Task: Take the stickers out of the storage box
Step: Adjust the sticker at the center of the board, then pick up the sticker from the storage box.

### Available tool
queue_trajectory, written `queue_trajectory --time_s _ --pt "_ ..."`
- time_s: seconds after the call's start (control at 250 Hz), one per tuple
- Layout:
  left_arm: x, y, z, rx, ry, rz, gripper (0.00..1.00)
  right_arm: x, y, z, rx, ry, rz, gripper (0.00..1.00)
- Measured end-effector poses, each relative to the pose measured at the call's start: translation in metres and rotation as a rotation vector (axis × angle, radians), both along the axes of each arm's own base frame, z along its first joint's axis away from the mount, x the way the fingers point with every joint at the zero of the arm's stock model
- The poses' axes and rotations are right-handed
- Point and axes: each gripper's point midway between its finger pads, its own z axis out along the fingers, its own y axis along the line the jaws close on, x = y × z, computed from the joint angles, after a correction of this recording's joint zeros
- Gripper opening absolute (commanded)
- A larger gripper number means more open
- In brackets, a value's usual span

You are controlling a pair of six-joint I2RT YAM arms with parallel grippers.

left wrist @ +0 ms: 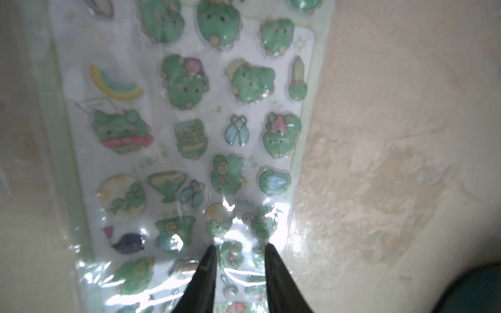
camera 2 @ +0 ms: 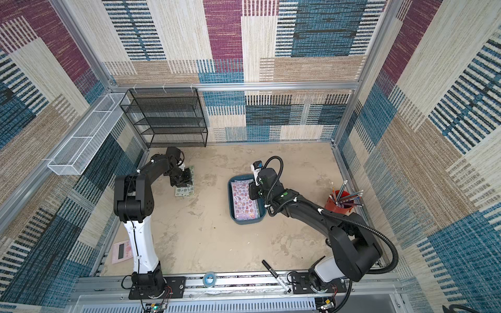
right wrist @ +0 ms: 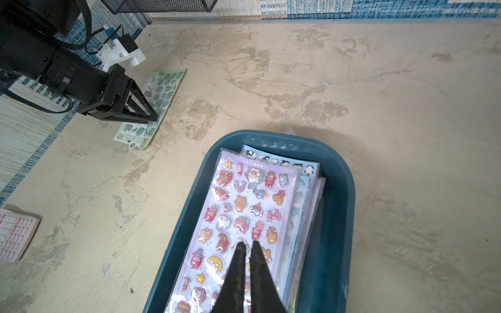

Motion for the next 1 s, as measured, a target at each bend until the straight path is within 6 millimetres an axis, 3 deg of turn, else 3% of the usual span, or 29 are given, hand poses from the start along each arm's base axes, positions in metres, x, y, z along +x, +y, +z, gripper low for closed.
queue_trajectory --time_s 0.108,0.236,0.408,0.552,0.656,0.74,1.0 --pt "0.013 0.005 0.003 0.012 -0.025 0.004 0.32 0.001 0.0 -0.001 -0.003 0.004 -0.001 0.1" --pt "0.013 0.006 0.01 0.02 -0.027 0.003 0.35 0.004 0.0 -0.002 -0.011 0.006 -0.009 0.11" --pt "0.009 0.003 0.055 0.019 -0.105 -0.003 0.4 0.009 0.001 -0.001 -0.024 0.01 -0.021 0.11" --pt "-0.011 -0.005 0.09 0.022 -0.161 -0.018 0.41 0.013 -0.002 -0.004 -0.055 0.014 -0.046 0.08" --pt "-0.029 -0.023 0.106 0.013 -0.188 -0.05 0.4 0.014 -0.007 -0.012 -0.091 0.028 -0.066 0.03" --pt "-0.049 -0.05 0.11 -0.003 -0.199 -0.104 0.4 0.013 -0.008 -0.021 -0.116 0.049 -0.064 0.0" --pt "-0.101 -0.114 0.096 -0.081 -0.209 -0.202 0.48 0.007 -0.002 -0.057 -0.148 0.138 -0.025 0.0"
